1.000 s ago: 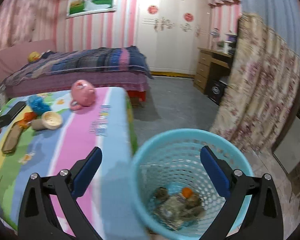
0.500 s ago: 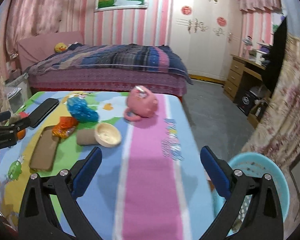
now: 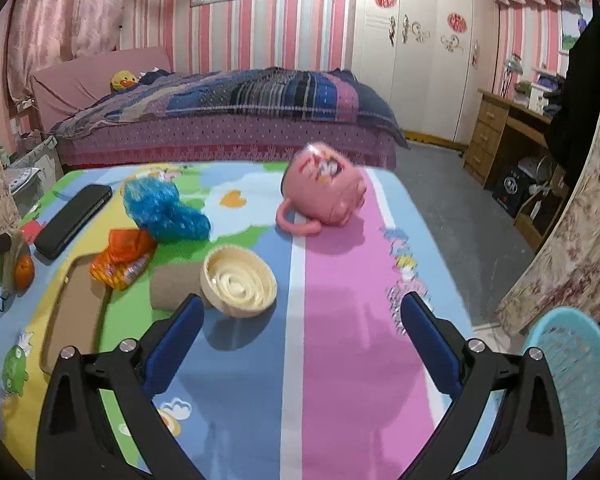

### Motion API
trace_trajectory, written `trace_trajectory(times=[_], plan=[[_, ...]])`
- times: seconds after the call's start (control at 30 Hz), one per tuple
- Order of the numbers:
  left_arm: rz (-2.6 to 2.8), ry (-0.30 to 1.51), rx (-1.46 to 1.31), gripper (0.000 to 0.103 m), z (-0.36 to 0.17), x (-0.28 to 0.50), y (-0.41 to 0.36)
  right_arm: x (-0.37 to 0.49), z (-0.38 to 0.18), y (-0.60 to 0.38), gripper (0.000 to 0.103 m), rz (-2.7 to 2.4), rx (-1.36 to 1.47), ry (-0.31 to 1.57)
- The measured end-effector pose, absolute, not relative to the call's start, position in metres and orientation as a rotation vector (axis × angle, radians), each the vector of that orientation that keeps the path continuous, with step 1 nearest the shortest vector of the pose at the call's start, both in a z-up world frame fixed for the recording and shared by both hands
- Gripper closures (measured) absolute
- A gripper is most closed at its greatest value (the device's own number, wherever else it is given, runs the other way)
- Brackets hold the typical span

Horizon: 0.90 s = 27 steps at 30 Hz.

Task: Collect trash
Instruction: 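Move both tools back over the bed cover, then grasp the beige cloth pouch with the left gripper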

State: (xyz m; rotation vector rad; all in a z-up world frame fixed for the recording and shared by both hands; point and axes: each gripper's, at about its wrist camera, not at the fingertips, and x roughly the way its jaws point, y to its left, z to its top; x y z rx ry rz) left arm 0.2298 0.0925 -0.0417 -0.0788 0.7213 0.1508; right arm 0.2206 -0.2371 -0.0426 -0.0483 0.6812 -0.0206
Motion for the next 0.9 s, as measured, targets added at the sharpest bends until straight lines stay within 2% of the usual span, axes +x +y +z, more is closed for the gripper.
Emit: trace_trajectory(times=[0.17,0.27,0.33,0.5,0.83,0.87,0.9], plan=[[0.121,0.791,-0.116,0.024,-0.062,0.242,0.111,0.226,-0.054,-0.240,0.006,-0.043,-0.070,0.707],[0.125,0.824,-0.150,0.040,-0.070,0.246,0.118,0.227,-0.058,-0.239,0.006,-0.042,-0.070,0.714],[0.111,0.841,-0.184,0.061,-0.073,0.246,0.122,0.229,-0.060,-0.237,0.006,-0.041,-0.080,0.716],[0.115,0.808,-0.212,0.081,-0.062,0.239,0.126,0.231,-0.062,-0.232,0.006,-0.032,-0.095,0.720],[0.177,0.755,-0.154,0.083,-0.047,0.232,0.114,0.249,-0.063,-0.202,0.008,-0.011,-0.175,0.689],[0.172,0.752,-0.153,0.083,-0.046,0.232,0.112,0.250,-0.062,-0.200,0.012,-0.001,-0.175,0.688],[0.166,0.750,-0.154,0.083,-0.045,0.231,0.110,0.251,-0.063,-0.198,0.023,0.009,-0.180,0.693]])
